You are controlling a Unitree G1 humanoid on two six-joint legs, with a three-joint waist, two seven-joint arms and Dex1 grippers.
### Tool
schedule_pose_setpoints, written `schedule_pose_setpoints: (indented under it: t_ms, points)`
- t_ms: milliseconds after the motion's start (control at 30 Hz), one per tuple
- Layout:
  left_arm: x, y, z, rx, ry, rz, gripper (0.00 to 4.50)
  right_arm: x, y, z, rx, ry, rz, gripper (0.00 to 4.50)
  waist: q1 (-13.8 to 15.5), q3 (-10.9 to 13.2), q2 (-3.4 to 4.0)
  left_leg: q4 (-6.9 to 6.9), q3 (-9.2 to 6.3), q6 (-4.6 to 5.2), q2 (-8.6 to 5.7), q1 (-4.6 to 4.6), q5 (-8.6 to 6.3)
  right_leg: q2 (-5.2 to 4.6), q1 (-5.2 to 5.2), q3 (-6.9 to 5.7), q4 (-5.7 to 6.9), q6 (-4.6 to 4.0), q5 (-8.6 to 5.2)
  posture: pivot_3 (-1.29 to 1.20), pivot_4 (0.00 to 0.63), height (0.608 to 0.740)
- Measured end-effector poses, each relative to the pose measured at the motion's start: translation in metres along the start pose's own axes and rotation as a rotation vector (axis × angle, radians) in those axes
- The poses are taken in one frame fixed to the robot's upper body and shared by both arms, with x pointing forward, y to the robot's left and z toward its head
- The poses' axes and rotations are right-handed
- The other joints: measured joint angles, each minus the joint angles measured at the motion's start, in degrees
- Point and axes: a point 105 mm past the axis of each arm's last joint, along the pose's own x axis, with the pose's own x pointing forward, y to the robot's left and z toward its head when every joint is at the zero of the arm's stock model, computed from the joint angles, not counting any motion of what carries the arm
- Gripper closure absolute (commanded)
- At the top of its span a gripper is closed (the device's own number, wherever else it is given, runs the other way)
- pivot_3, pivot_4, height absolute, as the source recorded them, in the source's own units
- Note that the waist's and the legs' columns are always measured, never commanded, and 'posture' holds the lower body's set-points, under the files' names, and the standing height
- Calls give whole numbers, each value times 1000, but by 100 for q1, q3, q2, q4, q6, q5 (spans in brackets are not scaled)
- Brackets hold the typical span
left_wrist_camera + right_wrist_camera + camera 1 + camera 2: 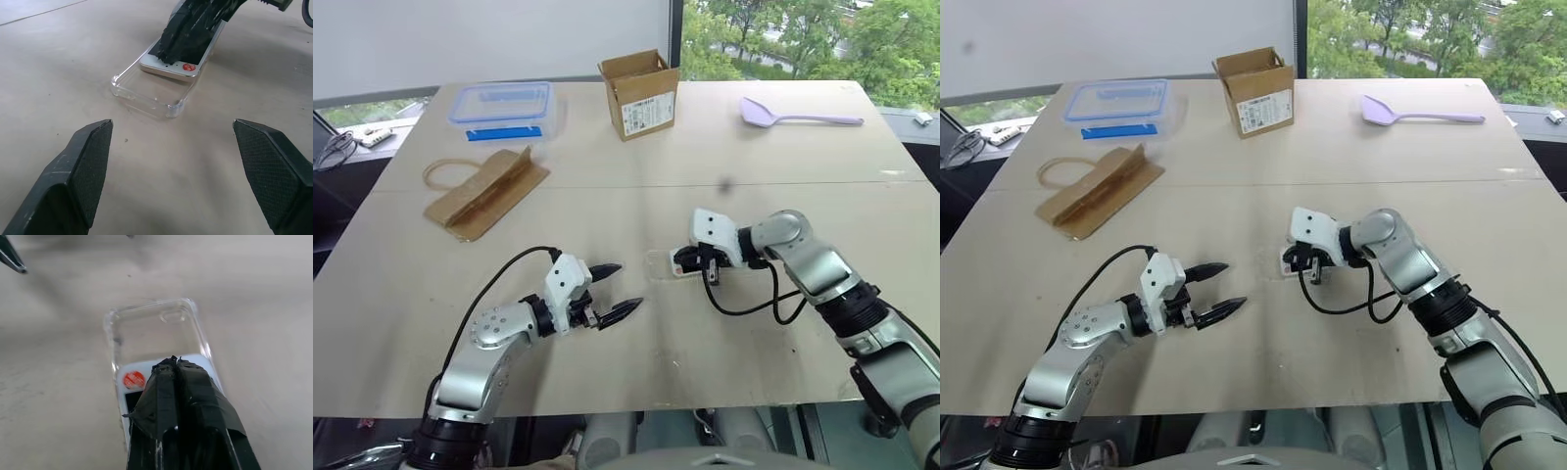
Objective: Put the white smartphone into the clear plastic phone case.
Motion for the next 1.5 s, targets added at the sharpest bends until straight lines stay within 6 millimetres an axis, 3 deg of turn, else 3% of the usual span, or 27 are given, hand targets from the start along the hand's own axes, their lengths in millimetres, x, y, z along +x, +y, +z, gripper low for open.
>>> schedule_pose_setpoints:
  t_ms: [333,433,600,700,800,867,933,1033,1133,1333,1500]
  points:
    - [1,-1,2,3,-8,5,471,9,-3,-8,-80,53,-10,4454,-1,-20,-10,2,0,0,2,43,0,1,40,-1,2,-7,-5,0,150,740]
    - [3,-3,2,1,-10,0,471,11,-1,-10,-77,52,-16,4454,-1,-20,-9,-6,1,0,10,97,-1,1,86,-1,-5,-20,-18,0,150,740]
    - [5,-5,2,0,-11,-10,471,7,-3,-10,-16,-14,-59,4454,2,-19,-10,-5,0,0,14,93,-1,1,86,0,-5,-21,-17,0,150,740]
    - [6,-4,3,3,-15,-11,471,-2,-1,-6,109,-101,-72,4454,7,-7,-4,-5,0,0,14,72,-1,0,72,0,-4,-11,-8,0,150,740]
    - [9,-2,7,1,-30,2,471,-37,-13,22,146,-226,-151,4454,11,1,4,-5,-4,0,13,44,-1,-1,47,-2,-7,-1,-2,0,150,740]
    - [10,0,7,-6,-27,7,977,-56,-20,28,133,-230,-213,4500,13,0,2,-4,-8,0,10,20,-1,-1,27,-5,-8,0,-1,0,150,740]
    - [11,7,4,-24,-9,20,1747,-77,-25,19,124,-175,-292,4500,33,0,1,0,-13,0,2,1,0,-1,11,-11,-7,0,-1,0,150,740]
    - [11,16,-1,-33,19,36,3171,-91,-22,-15,154,-38,-378,4500,35,0,0,0,-3,0,-7,-3,0,-2,10,-10,-10,0,-2,0,150,740]
    - [13,22,-5,-39,49,45,4476,-95,-19,-35,186,31,-431,4500,-14,2,1,-1,4,0,-5,-1,0,-1,5,0,-6,1,-1,0,150,740]
    - [20,28,-10,-7,107,37,4476,-103,-12,-70,207,179,-516,4500,9,2,1,0,4,1,-5,-1,0,0,6,-2,-6,2,-1,0,150,740]
    - [36,21,-7,10,100,3,4476,-88,-6,-60,173,158,-494,4500,13,1,0,2,2,1,-6,0,0,1,7,-2,-5,3,-1,0,150,740]
